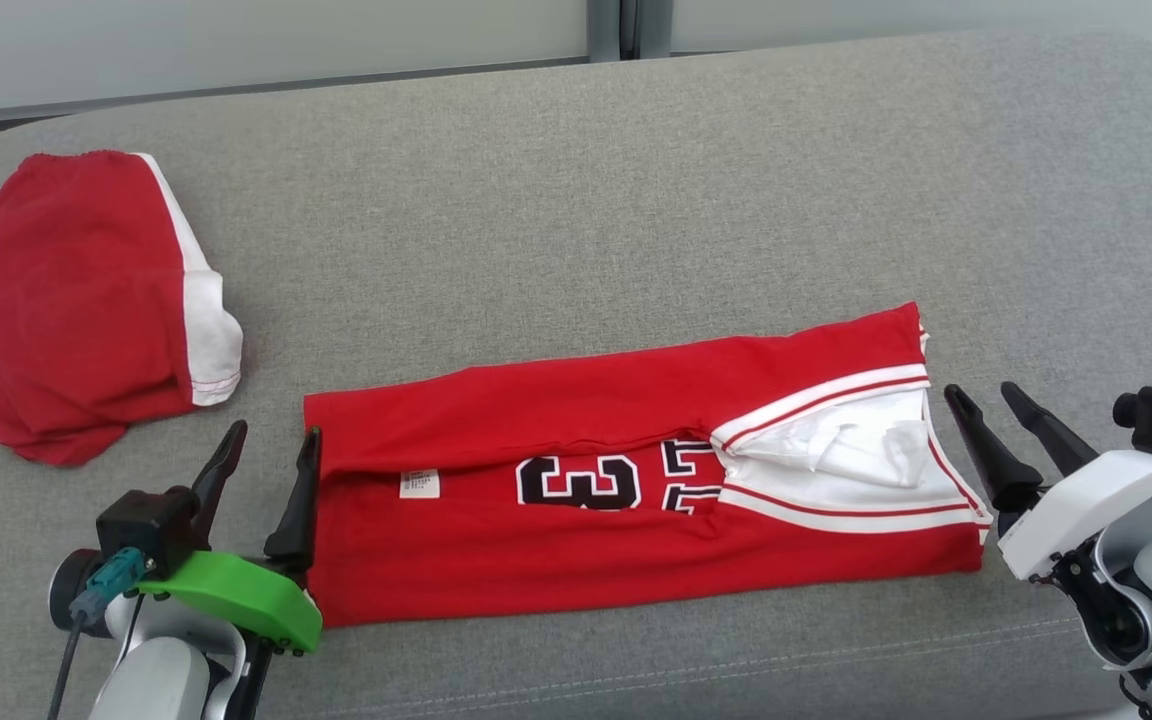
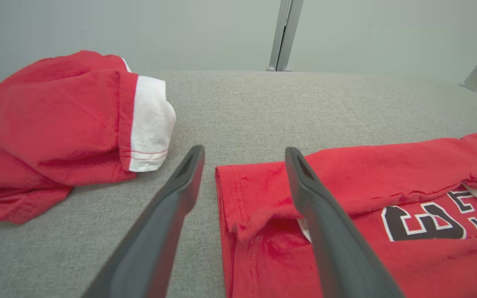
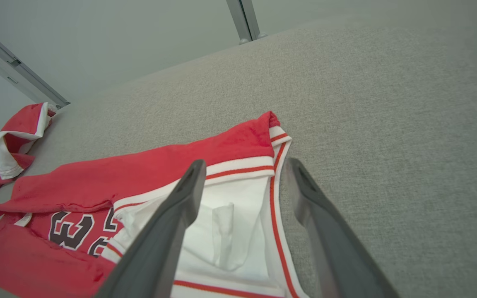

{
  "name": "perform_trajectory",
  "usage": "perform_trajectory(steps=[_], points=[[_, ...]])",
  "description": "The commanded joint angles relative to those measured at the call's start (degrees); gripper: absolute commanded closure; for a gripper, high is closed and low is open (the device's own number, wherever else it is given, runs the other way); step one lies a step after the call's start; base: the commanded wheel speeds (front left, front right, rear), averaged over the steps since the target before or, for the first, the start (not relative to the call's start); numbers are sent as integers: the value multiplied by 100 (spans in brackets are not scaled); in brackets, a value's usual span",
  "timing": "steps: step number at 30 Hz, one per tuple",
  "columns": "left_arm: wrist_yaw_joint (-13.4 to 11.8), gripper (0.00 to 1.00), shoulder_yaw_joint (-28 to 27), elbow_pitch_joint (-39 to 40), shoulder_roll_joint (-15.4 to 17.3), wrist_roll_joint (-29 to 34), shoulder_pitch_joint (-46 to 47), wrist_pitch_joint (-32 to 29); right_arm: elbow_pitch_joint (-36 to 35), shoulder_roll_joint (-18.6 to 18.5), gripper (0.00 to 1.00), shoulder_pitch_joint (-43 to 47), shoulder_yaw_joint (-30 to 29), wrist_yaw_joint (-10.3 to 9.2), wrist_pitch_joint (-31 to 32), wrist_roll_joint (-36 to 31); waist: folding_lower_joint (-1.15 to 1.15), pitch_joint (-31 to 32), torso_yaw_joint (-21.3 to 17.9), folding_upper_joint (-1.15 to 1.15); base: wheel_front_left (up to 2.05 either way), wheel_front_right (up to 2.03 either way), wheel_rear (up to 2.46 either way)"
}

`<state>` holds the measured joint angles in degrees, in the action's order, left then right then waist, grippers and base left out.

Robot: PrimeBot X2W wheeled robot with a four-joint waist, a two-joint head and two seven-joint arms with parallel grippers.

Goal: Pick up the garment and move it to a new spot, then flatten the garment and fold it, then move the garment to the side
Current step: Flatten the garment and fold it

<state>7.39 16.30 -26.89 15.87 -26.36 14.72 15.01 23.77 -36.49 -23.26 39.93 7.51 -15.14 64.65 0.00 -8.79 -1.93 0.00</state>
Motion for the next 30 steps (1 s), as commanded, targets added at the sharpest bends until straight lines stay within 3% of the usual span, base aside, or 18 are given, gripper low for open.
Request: perform_trajectory(steps=[1, 13, 30], points=[[-22, 0, -139, 128, -67, 131, -143, 13, 94, 99, 0, 120, -93, -4, -9, -127, 0, 42, 11, 0, 0, 0, 0], [-163, 0, -1423, 1223, -769, 1082, -805, 13, 1035, 541, 0, 81, -551, -4, -8, -1167, 0, 182, 149, 0, 0, 0, 0], [-73, 0, -2226, 1524, -1214, 1510, -1288, 13, 2306, 945, 0, -698, -241, -5, 371, -1226, 0, 323, 381, 0, 0, 0, 0]])
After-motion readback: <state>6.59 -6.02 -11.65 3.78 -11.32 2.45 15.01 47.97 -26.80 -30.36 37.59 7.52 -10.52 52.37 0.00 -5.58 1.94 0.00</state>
